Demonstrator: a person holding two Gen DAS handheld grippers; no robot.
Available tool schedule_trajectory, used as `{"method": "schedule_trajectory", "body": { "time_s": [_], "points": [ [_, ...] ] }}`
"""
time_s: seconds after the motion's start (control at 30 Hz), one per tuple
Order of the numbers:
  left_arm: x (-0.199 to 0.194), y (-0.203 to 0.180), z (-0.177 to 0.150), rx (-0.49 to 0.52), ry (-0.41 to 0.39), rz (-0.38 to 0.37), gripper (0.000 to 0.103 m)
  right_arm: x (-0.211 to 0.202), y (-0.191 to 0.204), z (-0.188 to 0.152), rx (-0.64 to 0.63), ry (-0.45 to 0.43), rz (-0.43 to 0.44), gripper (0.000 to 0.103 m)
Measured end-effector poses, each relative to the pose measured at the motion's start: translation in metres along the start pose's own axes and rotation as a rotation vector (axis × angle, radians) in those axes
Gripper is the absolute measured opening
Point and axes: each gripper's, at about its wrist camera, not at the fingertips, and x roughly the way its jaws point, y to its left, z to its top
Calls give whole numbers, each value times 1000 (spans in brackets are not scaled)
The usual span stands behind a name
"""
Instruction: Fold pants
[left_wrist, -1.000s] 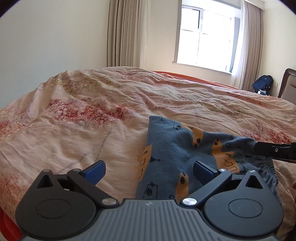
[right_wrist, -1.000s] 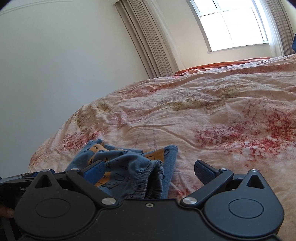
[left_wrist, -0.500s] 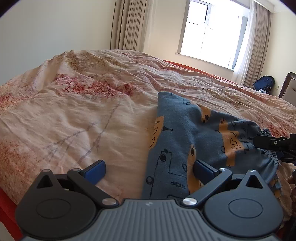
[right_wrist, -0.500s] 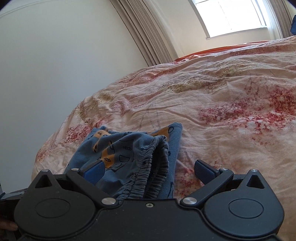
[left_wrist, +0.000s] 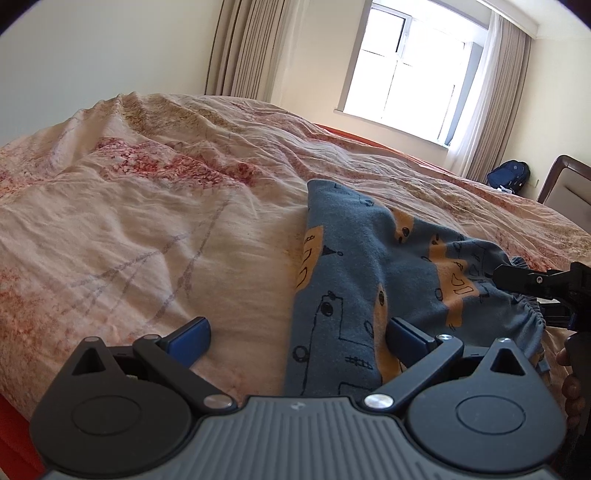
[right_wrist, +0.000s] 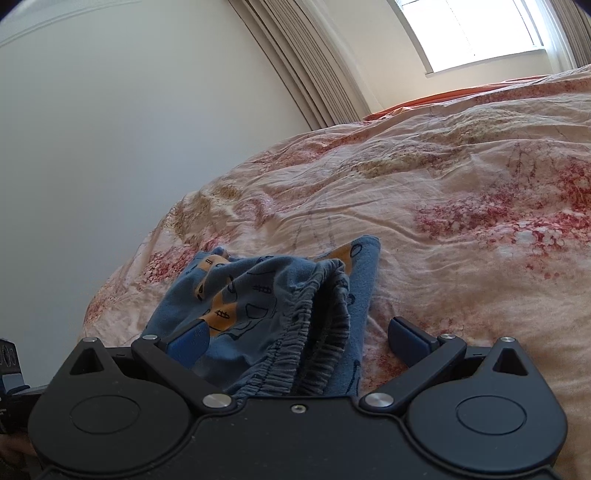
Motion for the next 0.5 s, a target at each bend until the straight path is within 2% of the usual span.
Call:
{"method": "schedule_trajectory", "body": {
  "time_s": [0.2, 0.37, 0.43, 0.5],
  "points": [
    [-2, 1, 11, -70, 42, -64, 103, -3, -8, 4, 81, 3, 41, 103],
    [0, -5, 19, -54, 68, -58, 102, -4, -8, 4, 87, 0, 40, 102],
    [-1, -8, 19, -45, 67, -64, 100, -5, -7, 4, 76, -6, 24, 96],
    [-2, -9, 20, -51, 67, -69, 94, -6, -8, 5, 76, -8, 20, 87]
  ]
}}
